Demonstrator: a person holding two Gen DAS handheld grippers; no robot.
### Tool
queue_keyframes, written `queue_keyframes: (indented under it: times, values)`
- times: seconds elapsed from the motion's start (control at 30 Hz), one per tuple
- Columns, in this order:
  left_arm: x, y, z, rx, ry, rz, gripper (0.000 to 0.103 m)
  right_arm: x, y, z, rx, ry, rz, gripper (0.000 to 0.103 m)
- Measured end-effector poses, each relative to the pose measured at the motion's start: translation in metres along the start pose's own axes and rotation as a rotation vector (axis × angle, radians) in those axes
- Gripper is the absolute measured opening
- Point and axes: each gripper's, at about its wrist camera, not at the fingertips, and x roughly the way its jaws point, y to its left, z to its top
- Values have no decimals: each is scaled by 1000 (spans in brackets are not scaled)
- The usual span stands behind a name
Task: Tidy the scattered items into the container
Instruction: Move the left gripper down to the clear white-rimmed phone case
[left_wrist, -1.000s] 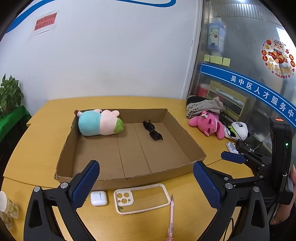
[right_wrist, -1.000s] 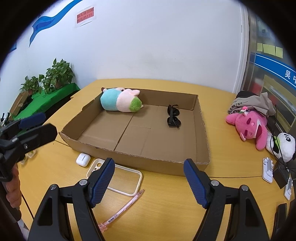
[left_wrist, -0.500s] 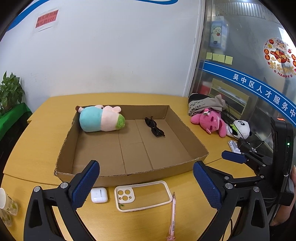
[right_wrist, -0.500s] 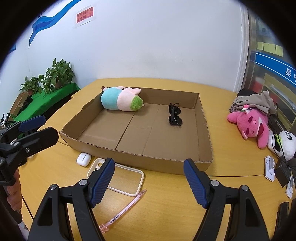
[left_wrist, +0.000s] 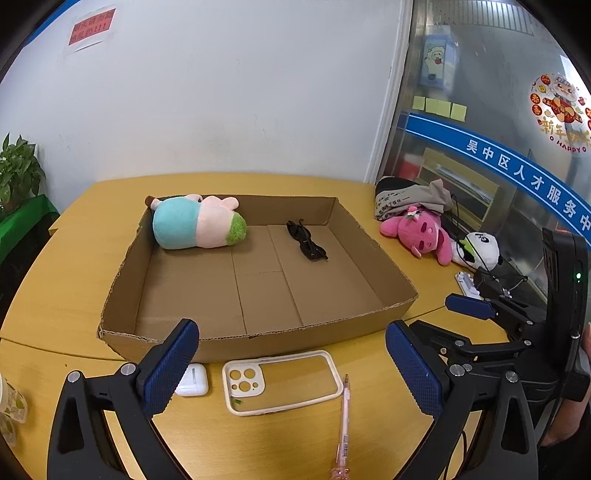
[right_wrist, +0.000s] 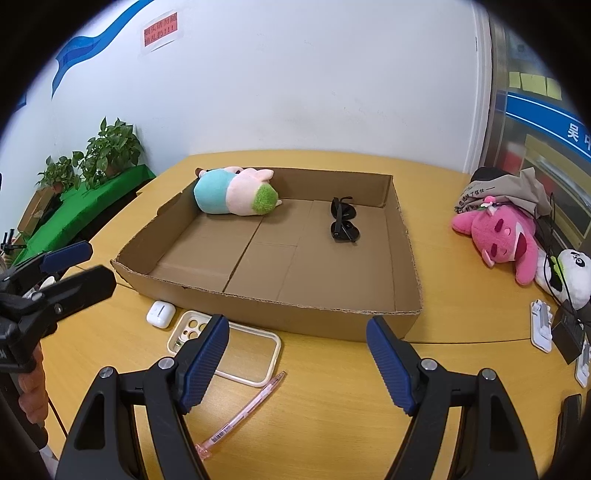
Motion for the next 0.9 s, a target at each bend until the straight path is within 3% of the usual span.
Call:
queue_keyframes:
  times: [0.4, 0.63, 0.8, 0.9]
  values:
    - [22, 30, -24, -81, 72, -14, 103, 30, -3, -8, 13, 69, 31, 77]
    - [51, 54, -55, -144, 179, -18, 102, 70, -23, -28, 93, 180, 82, 77]
    - [73, 61, -72, -181, 254, -46, 98, 98, -26, -43, 111, 256, 80, 77]
    - [87, 68, -77, -226, 295, -20, 93, 112, -21, -47, 104, 274, 90, 77]
